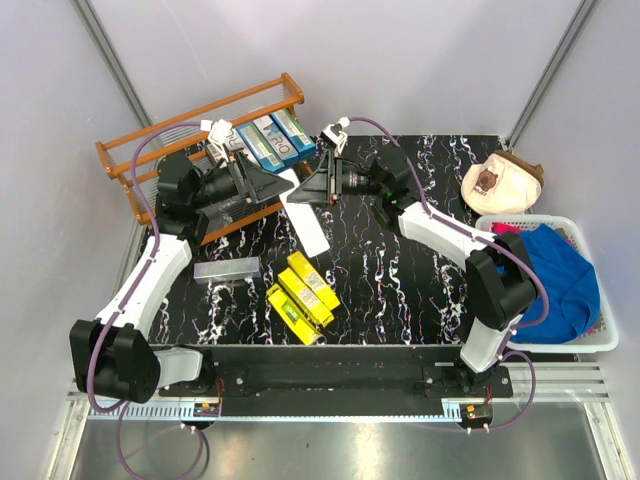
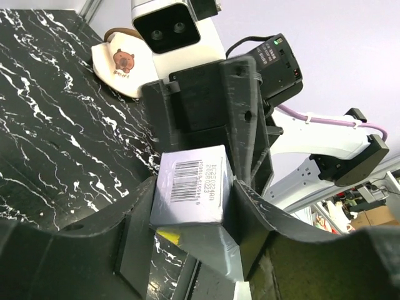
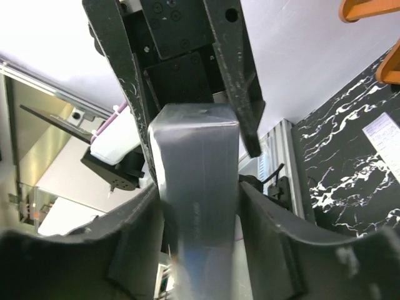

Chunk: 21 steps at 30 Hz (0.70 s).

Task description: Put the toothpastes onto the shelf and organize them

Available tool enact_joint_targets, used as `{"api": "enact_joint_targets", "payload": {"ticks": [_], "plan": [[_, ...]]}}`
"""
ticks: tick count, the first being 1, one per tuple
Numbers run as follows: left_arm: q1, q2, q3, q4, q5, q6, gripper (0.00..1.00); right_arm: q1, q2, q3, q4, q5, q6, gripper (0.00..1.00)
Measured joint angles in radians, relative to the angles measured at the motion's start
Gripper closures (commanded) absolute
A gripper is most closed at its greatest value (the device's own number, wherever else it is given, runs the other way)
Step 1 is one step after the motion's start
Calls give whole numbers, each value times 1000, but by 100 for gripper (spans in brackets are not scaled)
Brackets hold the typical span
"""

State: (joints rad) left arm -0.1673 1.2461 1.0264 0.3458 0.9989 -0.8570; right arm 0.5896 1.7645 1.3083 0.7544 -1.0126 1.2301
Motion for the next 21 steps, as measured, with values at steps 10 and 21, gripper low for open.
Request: {"api": "enact_joint_targets", "payload": {"ticks": [10, 21], "plan": [[4, 1, -1, 34, -14, -35, 76, 5, -166, -35, -322, 205, -282, 3], [159, -21, -115, 220, -102, -224, 81, 6, -370, -168, -417, 434, -407, 0]]}}
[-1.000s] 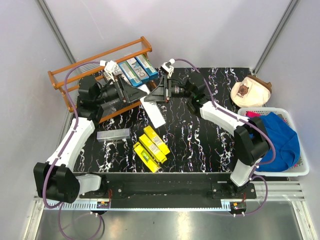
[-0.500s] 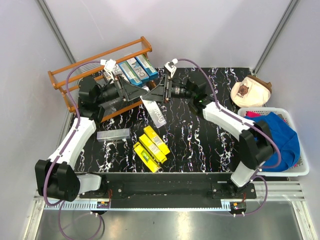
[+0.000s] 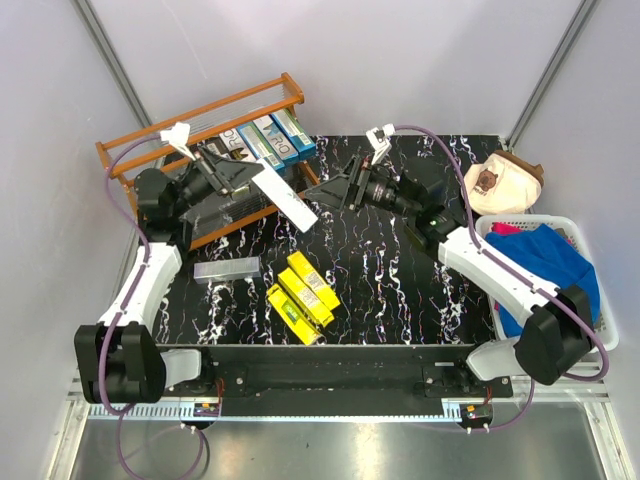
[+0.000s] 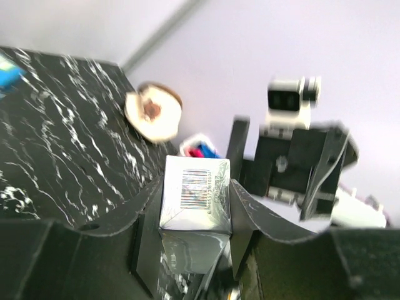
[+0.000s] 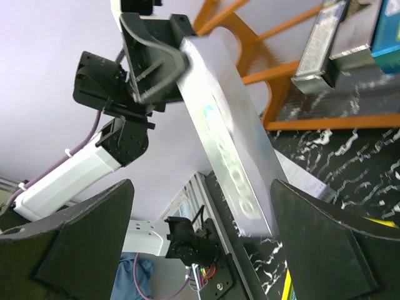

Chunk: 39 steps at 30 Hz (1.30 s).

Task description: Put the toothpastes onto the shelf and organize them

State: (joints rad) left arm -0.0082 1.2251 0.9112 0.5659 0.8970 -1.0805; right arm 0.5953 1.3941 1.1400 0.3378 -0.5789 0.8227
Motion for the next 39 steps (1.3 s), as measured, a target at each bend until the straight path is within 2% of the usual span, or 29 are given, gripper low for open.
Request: {"api": "enact_joint_targets", "payload": {"ticks": [5, 10, 20, 21, 24, 27, 32, 35, 37, 39], "plan": [[75, -9, -56, 88, -49, -109, 82, 0, -11, -76, 24, 32, 23, 0], [90, -10, -62, 154, -76, -183, 83, 0, -6, -121, 79, 35, 66, 0], [92, -10, -80, 264, -76, -272, 83, 34, 82, -128, 194, 20, 118, 11], [92, -10, -84, 268, -76, -275, 83, 38, 94, -128, 201, 17, 122, 20], [92, -10, -90, 272, -76, -288, 83, 46, 133, -124, 229, 10, 141, 34], [95, -10, -98, 293, -82, -292, 83, 46, 152, -116, 274, -7, 167, 44], [96, -9, -104, 333, -84, -327, 82, 46, 152, -115, 345, -8, 209, 50], [98, -9, -104, 354, -87, -344, 79, 46, 152, -115, 369, -11, 239, 62], [99, -9, -104, 369, -91, -358, 75, 46, 154, -115, 385, -16, 258, 65], [100, -9, -104, 377, -93, -362, 61, 46, 156, -115, 395, -17, 271, 68]]}}
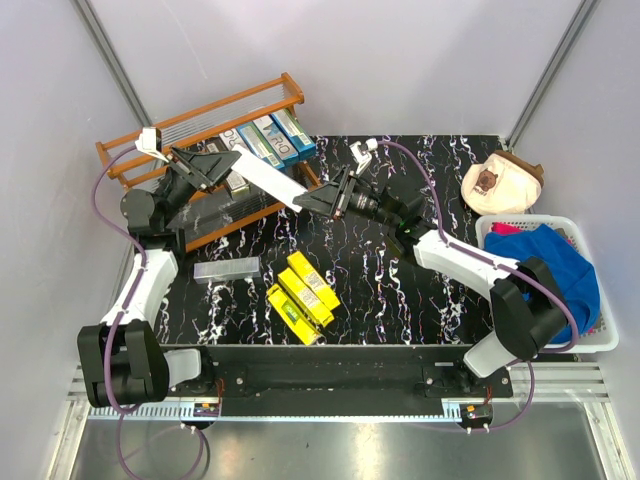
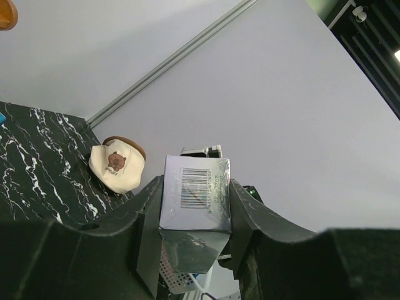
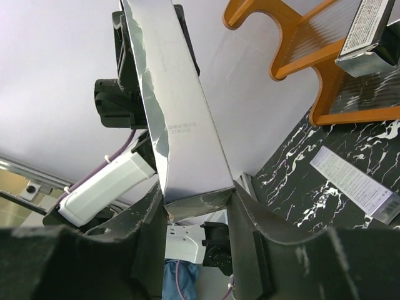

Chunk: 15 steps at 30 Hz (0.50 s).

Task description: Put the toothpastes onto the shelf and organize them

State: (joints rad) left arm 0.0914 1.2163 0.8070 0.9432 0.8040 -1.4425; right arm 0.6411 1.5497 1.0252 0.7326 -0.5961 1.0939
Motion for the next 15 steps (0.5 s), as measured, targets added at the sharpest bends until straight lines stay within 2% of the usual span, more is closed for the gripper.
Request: {"api": "enact_joint_targets", "payload": {"ticks": [1, 2, 4, 5, 6, 8, 11, 13, 15], "plan": [[0, 0, 0, 2, 0, -2, 55, 0, 0, 0, 2, 0, 3, 69], [0, 1, 0, 2, -1, -4, 37, 0, 0, 0, 3, 0, 3, 70], [1, 1, 0, 2, 0, 2, 22, 0, 0, 0, 2, 0, 3, 70], [0, 2, 0, 1, 2, -1, 10, 0, -2, 0, -2, 1, 3, 71], [0, 2, 0, -2, 4, 2, 5, 0, -3, 0, -10, 0, 0, 71], [-1, 2, 0, -21, 8, 19, 1, 0, -11, 0, -35, 2, -9, 72], [-1, 0, 0, -86, 11, 69, 1, 0, -28, 0, -80, 5, -29, 73], [-1, -5, 4, -171, 10, 139, 1, -2, -45, -5, -104, 6, -43, 73], [-1, -18, 33, -338, 2, 236, 1, -7, -68, -18, -133, 11, -55, 74]]}}
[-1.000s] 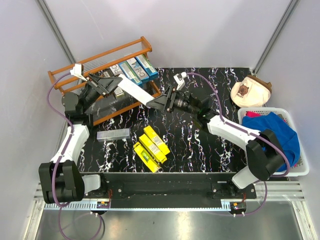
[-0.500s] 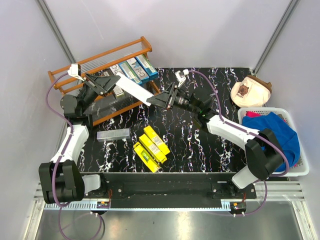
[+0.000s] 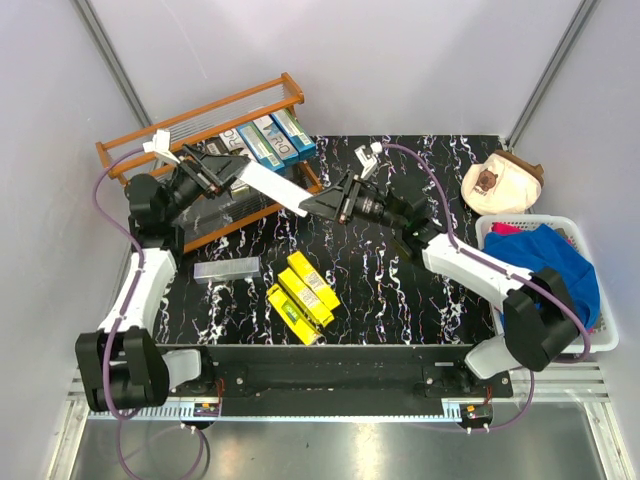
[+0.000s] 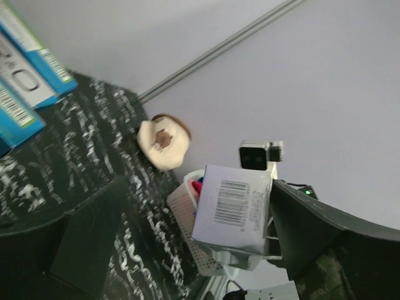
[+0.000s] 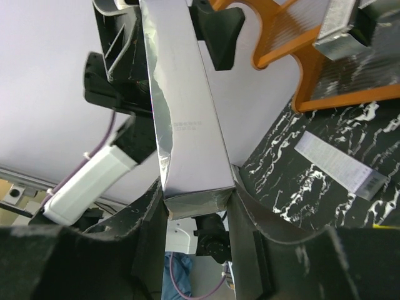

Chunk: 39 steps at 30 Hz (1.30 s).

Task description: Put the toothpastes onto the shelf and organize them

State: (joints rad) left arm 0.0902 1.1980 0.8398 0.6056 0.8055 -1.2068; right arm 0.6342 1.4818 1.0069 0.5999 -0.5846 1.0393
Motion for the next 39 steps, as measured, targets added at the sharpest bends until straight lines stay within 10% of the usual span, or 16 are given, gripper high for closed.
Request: {"api": "enact_joint_targets", "payload": {"ticks": [14, 28, 39], "plan": [[-2, -128, 206, -802, -397, 547, 1, -32, -98, -191, -224, -7, -153, 75], [0, -128, 208, -906, -458, 624, 1, -43, 89, -208, -264, -9, -219, 77], [0, -128, 198, -894, -443, 634, 1, -121, 461, -26, 35, -56, -55, 79]]}}
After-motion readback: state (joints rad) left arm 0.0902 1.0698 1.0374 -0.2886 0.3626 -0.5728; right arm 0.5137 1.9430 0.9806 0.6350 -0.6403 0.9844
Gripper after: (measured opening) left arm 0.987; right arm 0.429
